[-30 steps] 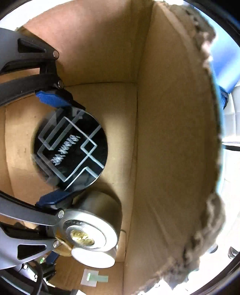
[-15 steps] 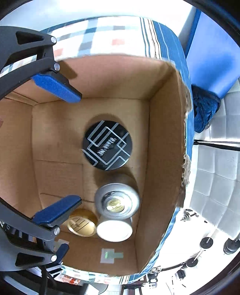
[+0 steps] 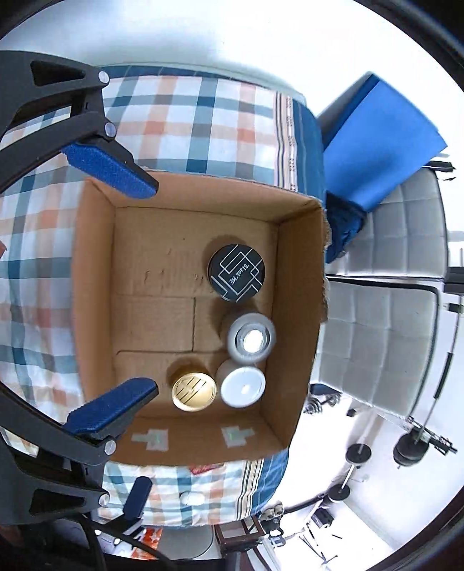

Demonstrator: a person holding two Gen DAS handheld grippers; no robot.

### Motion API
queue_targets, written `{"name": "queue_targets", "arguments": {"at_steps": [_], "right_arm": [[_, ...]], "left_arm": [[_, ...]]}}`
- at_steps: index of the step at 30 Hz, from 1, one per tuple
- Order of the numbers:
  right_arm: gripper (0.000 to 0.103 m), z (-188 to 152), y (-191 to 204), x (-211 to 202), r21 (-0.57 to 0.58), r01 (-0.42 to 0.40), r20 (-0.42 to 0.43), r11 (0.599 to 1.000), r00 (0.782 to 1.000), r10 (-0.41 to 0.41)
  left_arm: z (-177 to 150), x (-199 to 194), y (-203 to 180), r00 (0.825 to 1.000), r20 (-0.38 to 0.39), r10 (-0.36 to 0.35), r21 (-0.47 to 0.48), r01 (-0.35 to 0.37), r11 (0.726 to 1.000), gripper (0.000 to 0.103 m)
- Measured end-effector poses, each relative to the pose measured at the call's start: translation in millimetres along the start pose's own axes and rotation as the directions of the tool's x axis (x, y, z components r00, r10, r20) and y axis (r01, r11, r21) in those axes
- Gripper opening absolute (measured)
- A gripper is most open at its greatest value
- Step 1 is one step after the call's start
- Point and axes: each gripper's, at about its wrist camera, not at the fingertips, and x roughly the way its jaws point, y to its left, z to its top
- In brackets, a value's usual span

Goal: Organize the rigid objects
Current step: 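Lower the black tin and gold tin into the box and open both tools, then grasp the white tube with the right tool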

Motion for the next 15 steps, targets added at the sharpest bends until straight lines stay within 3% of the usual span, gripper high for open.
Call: {"name": "queue_targets", "arguments": {"at_steps": [7, 15], "right_arm": [[0.103, -29, -7, -47, -0.015, -0.023, 0.087, 1.0, 0.996, 0.025], [0.103, -43, -25, -83, -0.019, -0.07, 0.139, 0.997, 0.988, 0.072]], "left_arm": [[-22, -43, -13, 0.997, 0.079, 0.01, 0.016, -0.011, 1.0, 0.103], [-22, -67, -48, 0.992, 0.126, -0.007, 0.02, 0.004, 1.0, 0.103]]}}
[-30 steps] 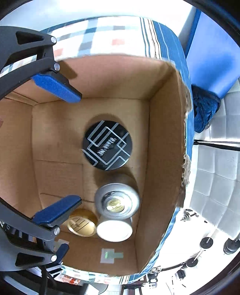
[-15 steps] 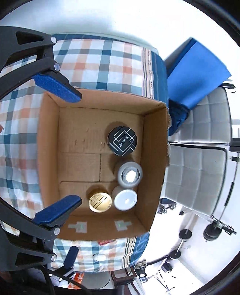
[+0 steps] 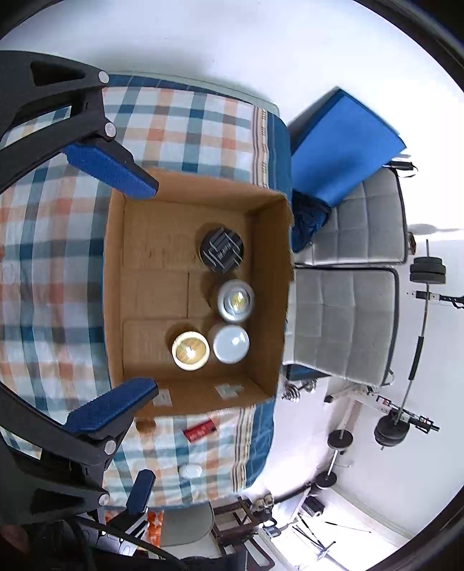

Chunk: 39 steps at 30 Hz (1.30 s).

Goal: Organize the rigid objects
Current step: 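Grasp the white tube with the right tool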

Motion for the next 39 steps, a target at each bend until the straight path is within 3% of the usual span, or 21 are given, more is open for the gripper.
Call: {"name": "queue_targets", "arguments": {"at_steps": [4, 9, 11, 13, 15, 17, 19, 24, 27, 29, 31, 34, 39], "right_arm": [[0.103, 0, -36, -15, 0.035, -0.005, 0.012, 0.999, 1.0, 0.004], [0.103, -2, -116, -19, 0.144, 0.046, 0.0, 0.988, 0.999, -0.047], [0.103, -1, -152, -7, 0.21, 0.032, -0.023, 0.977, 0.999, -0.028], [0.103, 0, -177, 12, 0.257, 0.021, -0.047, 0.966, 0.999, -0.009], [0.098, 2, -197, 42, 0.293, -0.01, -0.083, 0.956, 0.996, 0.036], [0.076, 4, -208, 75, 0.311, -0.026, -0.129, 0.95, 0.989, 0.069], [0.07, 7, -211, 106, 0.313, -0.043, -0.167, 0.949, 0.981, 0.1], [0.069, 15, -204, 158, 0.299, -0.102, -0.195, 0.949, 0.967, 0.165], [0.068, 19, -193, 174, 0.245, -0.062, -0.217, 0.968, 0.969, 0.117], [0.046, 20, -187, 186, 0.22, -0.051, -0.251, 0.974, 0.962, 0.108], [0.039, 19, -180, 197, 0.2, -0.069, -0.288, 0.977, 0.949, 0.126], [0.037, 18, -167, 191, 0.14, 0.0, -0.294, 0.99, 0.955, 0.042], [0.035, 14, -192, 151, 0.176, -0.029, -0.249, 0.984, 0.966, 0.073]], "left_arm": [[2, 1, -43, 1.0, 0.027, 0.002, 0.032, -0.003, 0.999, 0.103], [2, 35, -103, 0.989, 0.08, 0.122, 0.09, -0.129, 0.988, 0.103], [1, 61, -119, 0.981, 0.063, 0.185, 0.098, -0.19, 0.977, 0.103], [0, 86, -124, 0.981, 0.013, 0.196, 0.079, -0.196, 0.977, 0.103], [-1, 107, -125, 0.978, -0.035, 0.207, 0.062, -0.204, 0.977, 0.103], [-2, 121, -126, 0.97, -0.06, 0.235, 0.059, -0.232, 0.971, 0.103], [-4, 132, -126, 0.963, -0.069, 0.261, 0.056, -0.257, 0.965, 0.103], [-3, 155, -121, 0.941, -0.093, 0.324, 0.056, -0.32, 0.946, 0.103], [-3, 158, -117, 0.933, -0.101, 0.344, 0.06, -0.34, 0.939, 0.103], [-5, 162, -115, 0.929, -0.111, 0.353, 0.059, -0.349, 0.935, 0.103], [-5, 163, -115, 0.927, -0.12, 0.355, 0.056, -0.351, 0.935, 0.103], [-5, 156, -116, 0.934, -0.12, 0.335, 0.044, -0.332, 0.942, 0.103], [5, 122, -141, 0.972, -0.066, 0.226, 0.035, -0.224, 0.974, 0.103]]}}
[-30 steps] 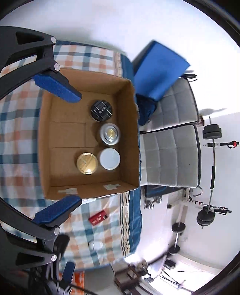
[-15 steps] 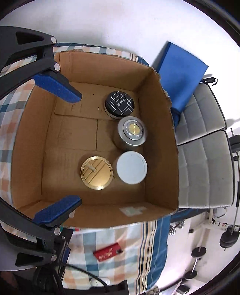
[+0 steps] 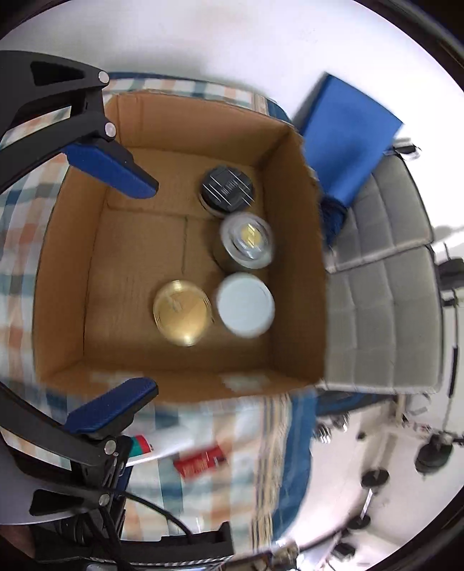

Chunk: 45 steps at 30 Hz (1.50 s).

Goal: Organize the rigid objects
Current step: 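Grasp the white tube with the right tool, then lift the white tube with the right tool while the left tool grasps the red packet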

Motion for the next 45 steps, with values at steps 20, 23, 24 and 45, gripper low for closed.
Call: {"name": "queue_targets", "arguments": {"at_steps": [20, 23, 24, 45], "right_arm": [[0.035, -41, -235, -48, 0.282, 0.084, 0.093, 0.956, 0.989, -0.114], [0.035, -30, -246, -39, 0.315, 0.091, 0.117, 0.945, 0.984, -0.133], [0.035, -27, -249, -37, 0.321, 0.088, 0.12, 0.943, 0.984, -0.132], [0.036, 7, -236, -4, 0.205, 0.182, 0.025, 0.962, 0.981, -0.191]], "left_arm": [[13, 91, -175, 0.925, -0.277, -0.26, 0.074, 0.291, 0.954, 0.084], [24, 115, -180, 0.918, -0.303, -0.255, 0.041, 0.279, 0.959, 0.075], [27, 123, -183, 0.915, -0.31, -0.257, 0.03, 0.28, 0.96, 0.074], [-12, 116, -202, 0.942, -0.272, -0.197, 0.159, 0.246, 0.956, 0.035]]}}
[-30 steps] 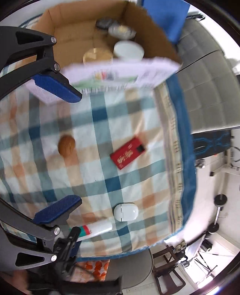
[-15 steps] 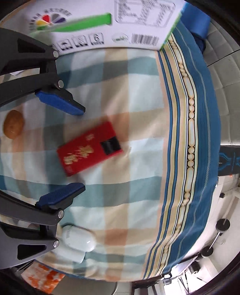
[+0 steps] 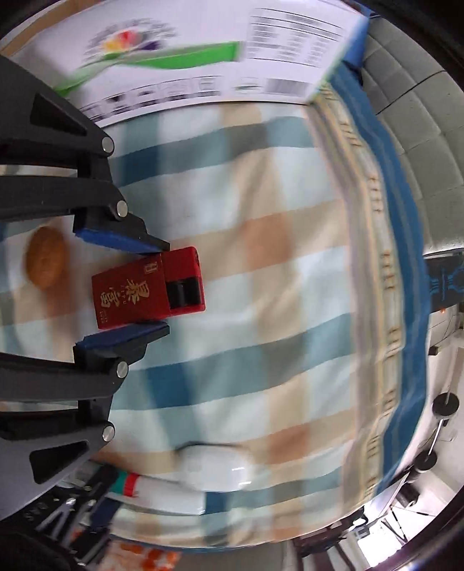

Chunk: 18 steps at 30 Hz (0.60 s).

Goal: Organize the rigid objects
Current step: 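Lift the white tube with the right tool while the left tool grasps the red packet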

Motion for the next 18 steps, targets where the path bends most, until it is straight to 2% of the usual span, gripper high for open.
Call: {"name": "queue_targets", "arguments": {"at_steps": [4, 9, 14, 18], "right_arm": [[0.036, -25, 7, 7, -0.089, 0.012, -0.041, 0.996, 0.999, -0.016], [0.036, -51, 7, 17, -0.147, 0.002, -0.093, 0.989, 0.996, -0.016], [0.036, -46, 13, 24, -0.128, 0.015, -0.1, 0.992, 0.995, -0.028], [0.036, -23, 15, 31, -0.113, 0.022, -0.111, 0.993, 0.993, -0.034]], "left_arm": [[-40, -5, -13, 1.0, -0.004, 0.008, 0.066, -0.008, 0.998, 0.034], [-66, -4, -30, 1.0, -0.015, -0.001, 0.088, 0.003, 0.996, 0.032], [-60, 18, -36, 0.998, -0.064, 0.013, 0.08, -0.008, 0.997, 0.032], [-53, 22, -51, 0.998, -0.058, 0.028, 0.083, -0.023, 0.996, 0.032]]}}
